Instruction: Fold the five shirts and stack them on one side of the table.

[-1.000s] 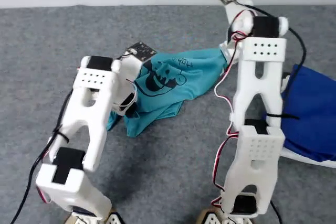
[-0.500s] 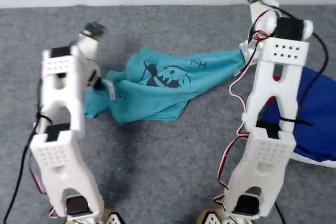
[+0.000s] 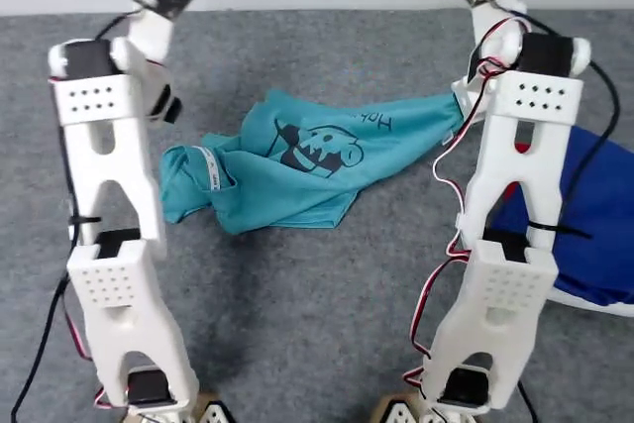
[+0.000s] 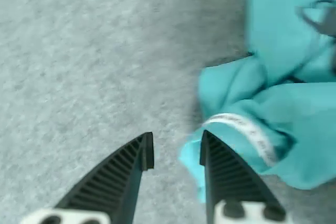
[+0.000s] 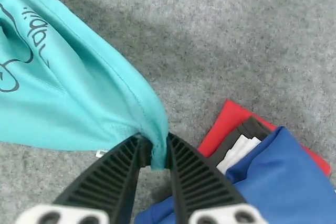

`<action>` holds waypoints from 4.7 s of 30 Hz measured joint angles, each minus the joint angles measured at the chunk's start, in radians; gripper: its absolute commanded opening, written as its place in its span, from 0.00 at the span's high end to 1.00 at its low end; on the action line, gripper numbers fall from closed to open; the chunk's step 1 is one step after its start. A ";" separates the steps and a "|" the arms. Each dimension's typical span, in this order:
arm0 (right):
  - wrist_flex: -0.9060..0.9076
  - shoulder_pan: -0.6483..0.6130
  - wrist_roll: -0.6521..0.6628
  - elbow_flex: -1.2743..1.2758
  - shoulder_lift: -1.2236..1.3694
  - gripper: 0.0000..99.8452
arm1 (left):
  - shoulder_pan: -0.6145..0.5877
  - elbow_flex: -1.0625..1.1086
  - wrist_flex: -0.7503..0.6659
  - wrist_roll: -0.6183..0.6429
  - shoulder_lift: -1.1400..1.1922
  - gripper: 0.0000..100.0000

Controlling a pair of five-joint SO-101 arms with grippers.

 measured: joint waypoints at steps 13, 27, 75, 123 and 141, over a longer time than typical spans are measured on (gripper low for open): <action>0.000 0.000 -0.021 0.014 0.000 0.99 | 0.279 0.646 -0.074 0.000 -0.206 0.85; 0.000 -0.006 -0.021 0.058 0.000 0.99 | 0.014 0.598 -0.420 0.003 0.044 0.85; 0.000 -0.015 -0.021 0.124 0.000 0.99 | 0.235 0.611 -0.121 -0.043 -0.017 0.91; 0.000 -0.017 -0.002 0.129 -0.269 0.99 | 0.043 0.806 -0.006 -0.124 -0.695 0.99; -0.140 -0.104 0.029 0.381 -0.147 0.99 | -0.018 0.766 -0.374 0.080 -0.249 0.80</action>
